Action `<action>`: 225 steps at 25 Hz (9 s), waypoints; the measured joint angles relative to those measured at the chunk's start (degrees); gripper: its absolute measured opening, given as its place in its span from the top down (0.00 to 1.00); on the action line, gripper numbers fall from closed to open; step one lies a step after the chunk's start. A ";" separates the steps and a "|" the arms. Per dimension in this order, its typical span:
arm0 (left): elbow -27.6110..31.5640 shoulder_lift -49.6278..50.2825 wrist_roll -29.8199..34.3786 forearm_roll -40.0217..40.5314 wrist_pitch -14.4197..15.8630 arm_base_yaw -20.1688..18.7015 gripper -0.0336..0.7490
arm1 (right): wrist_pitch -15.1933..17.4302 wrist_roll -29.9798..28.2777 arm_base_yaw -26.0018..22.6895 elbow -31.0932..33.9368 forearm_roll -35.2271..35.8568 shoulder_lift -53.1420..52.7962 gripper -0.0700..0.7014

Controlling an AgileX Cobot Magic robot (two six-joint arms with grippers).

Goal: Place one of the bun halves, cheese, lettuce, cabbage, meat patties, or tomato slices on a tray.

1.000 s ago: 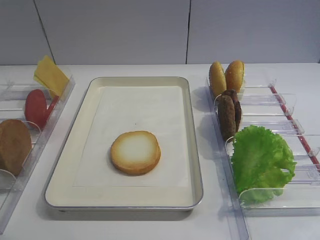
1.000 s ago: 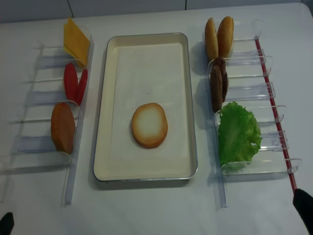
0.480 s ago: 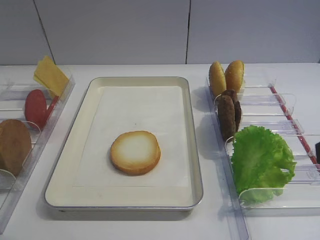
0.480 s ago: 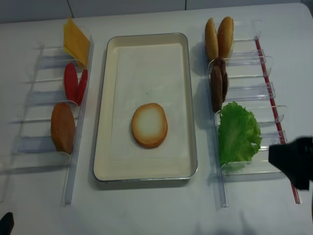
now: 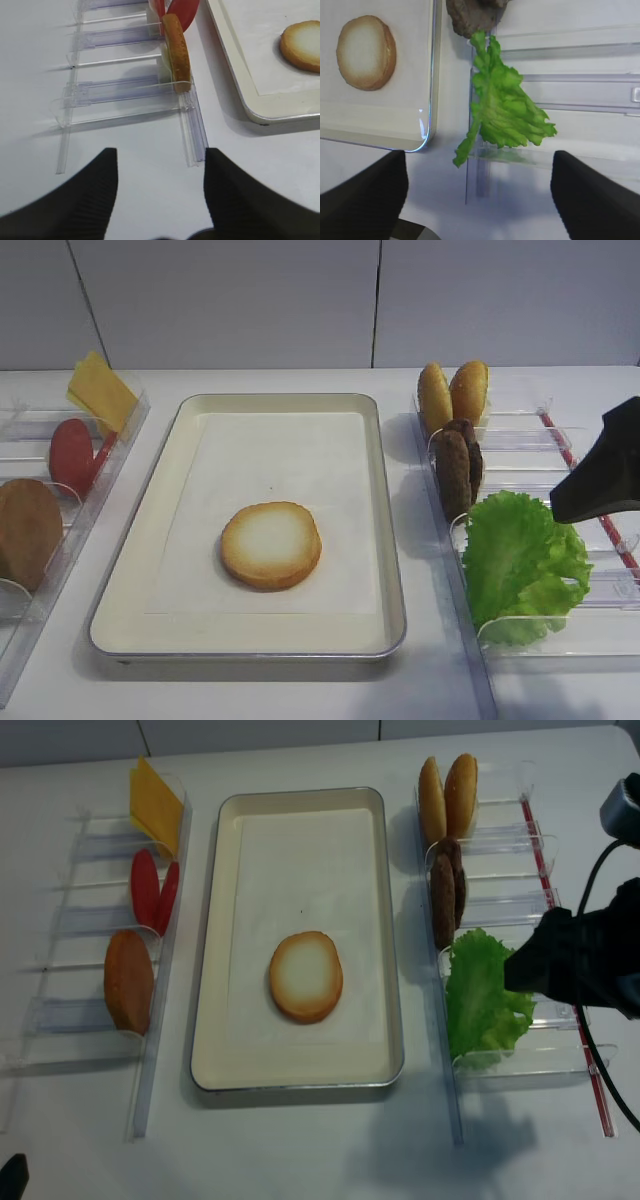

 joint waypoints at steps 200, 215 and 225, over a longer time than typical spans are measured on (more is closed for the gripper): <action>0.00 0.00 0.00 0.04 0.00 0.00 0.50 | 12.23 12.61 29.11 -41.95 -15.52 21.98 0.28; 0.00 0.00 0.00 0.13 0.00 0.00 0.50 | 13.30 8.56 29.11 -27.48 -18.86 -9.45 0.28; 0.00 0.00 0.00 0.13 0.00 0.00 0.50 | 13.53 8.11 23.98 -10.88 -26.48 -26.14 0.28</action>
